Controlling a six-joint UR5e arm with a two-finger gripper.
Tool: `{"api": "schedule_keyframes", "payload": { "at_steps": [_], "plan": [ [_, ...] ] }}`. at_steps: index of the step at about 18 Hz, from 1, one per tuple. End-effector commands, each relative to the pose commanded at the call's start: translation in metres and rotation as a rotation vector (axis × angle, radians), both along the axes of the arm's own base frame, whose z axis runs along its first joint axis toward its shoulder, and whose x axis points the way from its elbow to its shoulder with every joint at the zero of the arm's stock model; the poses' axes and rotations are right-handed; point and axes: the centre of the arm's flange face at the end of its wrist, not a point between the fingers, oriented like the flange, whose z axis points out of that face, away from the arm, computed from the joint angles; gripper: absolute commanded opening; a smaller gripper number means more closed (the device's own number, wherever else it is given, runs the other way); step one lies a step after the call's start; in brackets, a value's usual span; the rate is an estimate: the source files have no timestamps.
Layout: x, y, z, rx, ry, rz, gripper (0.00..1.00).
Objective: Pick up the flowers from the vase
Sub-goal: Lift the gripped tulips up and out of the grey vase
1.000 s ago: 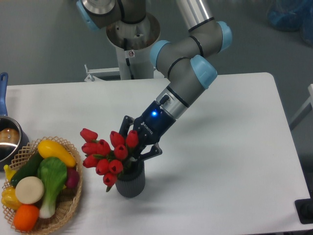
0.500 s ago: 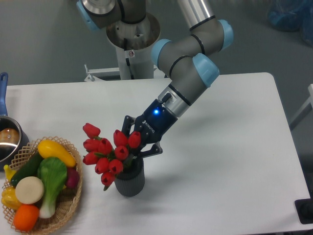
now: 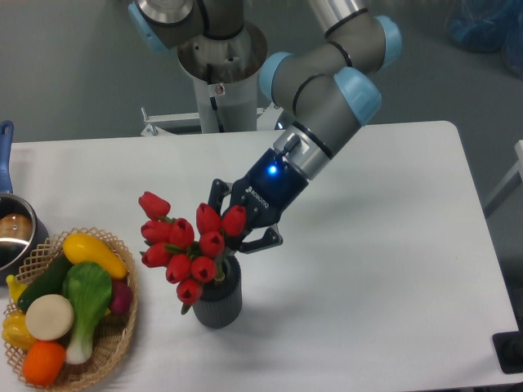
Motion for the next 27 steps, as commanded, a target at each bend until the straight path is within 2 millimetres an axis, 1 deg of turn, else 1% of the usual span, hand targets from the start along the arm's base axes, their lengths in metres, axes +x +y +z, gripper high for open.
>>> {"api": "schedule_keyframes", "payload": {
  "at_steps": [6,8,11,15,19,23,25,27],
  "plan": [
    [0.016,-0.005,0.037,0.021,-0.032,0.015,0.26],
    [0.018,-0.006,0.044,0.024,-0.034,0.020,0.26],
    [0.020,-0.006,0.068,0.027,-0.063,0.041,0.26],
    [0.022,-0.004,0.085,0.032,-0.077,0.051,0.26],
    [0.023,-0.008,0.100,0.049,-0.054,0.053,0.26],
    [0.015,-0.011,0.130,0.061,-0.061,0.086,0.26],
    [0.009,-0.016,0.131,0.061,-0.052,0.102,0.26],
    [-0.008,-0.032,0.135,0.065,-0.043,0.142,0.26]
  ]
}}
